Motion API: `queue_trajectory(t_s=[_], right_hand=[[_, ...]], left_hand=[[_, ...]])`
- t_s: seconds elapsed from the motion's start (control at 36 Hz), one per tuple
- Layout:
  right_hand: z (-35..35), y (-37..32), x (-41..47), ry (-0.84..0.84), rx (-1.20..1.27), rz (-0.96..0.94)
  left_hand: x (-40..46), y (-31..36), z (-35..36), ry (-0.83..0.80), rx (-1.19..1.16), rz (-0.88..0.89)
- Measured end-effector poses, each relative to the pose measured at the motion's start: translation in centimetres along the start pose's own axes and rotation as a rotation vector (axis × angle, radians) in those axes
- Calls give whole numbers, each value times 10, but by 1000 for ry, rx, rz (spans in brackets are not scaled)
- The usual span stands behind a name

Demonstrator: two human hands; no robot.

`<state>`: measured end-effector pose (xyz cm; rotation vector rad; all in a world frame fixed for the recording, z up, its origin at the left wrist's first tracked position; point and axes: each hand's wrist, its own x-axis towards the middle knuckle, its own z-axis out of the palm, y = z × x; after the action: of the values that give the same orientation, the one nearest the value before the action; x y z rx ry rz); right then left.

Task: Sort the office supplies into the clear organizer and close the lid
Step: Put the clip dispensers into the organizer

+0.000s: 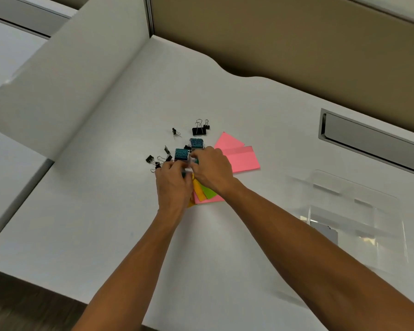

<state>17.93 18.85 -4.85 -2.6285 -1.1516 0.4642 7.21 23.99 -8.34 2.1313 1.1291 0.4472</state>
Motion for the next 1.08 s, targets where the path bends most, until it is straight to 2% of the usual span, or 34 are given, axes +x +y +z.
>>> queue_trajectory(t_s=[0.08, 0.22, 0.36, 0.5, 0.67, 0.94, 1.08], right_hand=[[1, 5, -3, 37, 27, 17], [-1, 11, -10, 85, 300, 90], [-8, 16, -25, 156, 431, 118], [-16, 23, -44, 226, 483, 118], [-25, 32, -73, 312, 554, 122], [-45, 60, -129, 493, 642, 126], [-47, 77, -153, 538, 668, 155]], left_hand=[[1, -2, -2, -11, -26, -3], [2, -3, -7, -1, -64, 23], [1, 1, -10, 9, -106, -3], [-8, 11, -16, -14, -214, -52], [-20, 20, -24, -69, -474, -163], [-44, 42, -27, -143, -665, -161], [-60, 61, -21, -253, -764, -153]])
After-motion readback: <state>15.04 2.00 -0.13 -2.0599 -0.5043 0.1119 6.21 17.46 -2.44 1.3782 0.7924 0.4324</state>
